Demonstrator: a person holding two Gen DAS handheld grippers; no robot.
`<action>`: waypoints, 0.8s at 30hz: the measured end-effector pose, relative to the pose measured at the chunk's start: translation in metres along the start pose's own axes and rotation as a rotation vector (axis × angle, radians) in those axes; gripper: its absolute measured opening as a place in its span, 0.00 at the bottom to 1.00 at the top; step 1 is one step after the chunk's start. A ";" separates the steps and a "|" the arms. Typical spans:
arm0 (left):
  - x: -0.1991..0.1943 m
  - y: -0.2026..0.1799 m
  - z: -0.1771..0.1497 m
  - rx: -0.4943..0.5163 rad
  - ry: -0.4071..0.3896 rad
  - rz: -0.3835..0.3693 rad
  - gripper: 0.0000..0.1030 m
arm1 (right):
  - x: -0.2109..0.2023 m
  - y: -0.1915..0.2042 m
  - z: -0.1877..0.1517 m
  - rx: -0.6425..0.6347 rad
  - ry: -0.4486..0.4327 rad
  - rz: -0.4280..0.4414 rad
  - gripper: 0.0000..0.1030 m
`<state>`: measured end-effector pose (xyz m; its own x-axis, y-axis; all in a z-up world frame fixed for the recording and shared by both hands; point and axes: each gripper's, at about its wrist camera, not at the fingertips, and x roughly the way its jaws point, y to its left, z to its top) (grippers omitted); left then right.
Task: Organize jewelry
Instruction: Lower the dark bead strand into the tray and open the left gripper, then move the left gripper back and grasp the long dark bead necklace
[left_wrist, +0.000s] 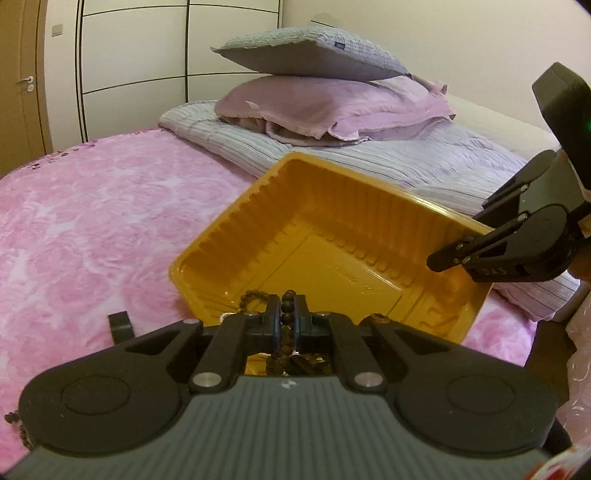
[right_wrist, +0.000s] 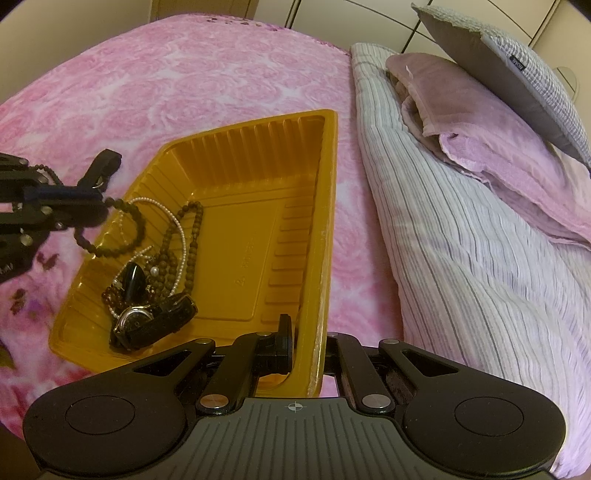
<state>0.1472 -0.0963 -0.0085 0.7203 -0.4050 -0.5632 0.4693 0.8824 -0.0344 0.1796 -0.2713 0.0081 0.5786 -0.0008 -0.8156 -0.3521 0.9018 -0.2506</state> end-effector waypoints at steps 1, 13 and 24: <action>0.002 -0.001 0.000 0.001 0.003 -0.002 0.06 | 0.000 0.000 0.000 0.000 0.000 0.000 0.04; 0.009 -0.006 0.002 -0.028 0.003 -0.030 0.25 | 0.000 0.000 0.000 0.000 -0.001 0.004 0.04; -0.009 0.017 -0.023 -0.053 0.035 0.041 0.24 | 0.001 -0.002 -0.001 0.002 0.001 0.003 0.04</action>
<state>0.1365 -0.0723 -0.0231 0.7198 -0.3606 -0.5932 0.4114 0.9099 -0.0538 0.1799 -0.2736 0.0069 0.5768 0.0020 -0.8169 -0.3529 0.9025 -0.2469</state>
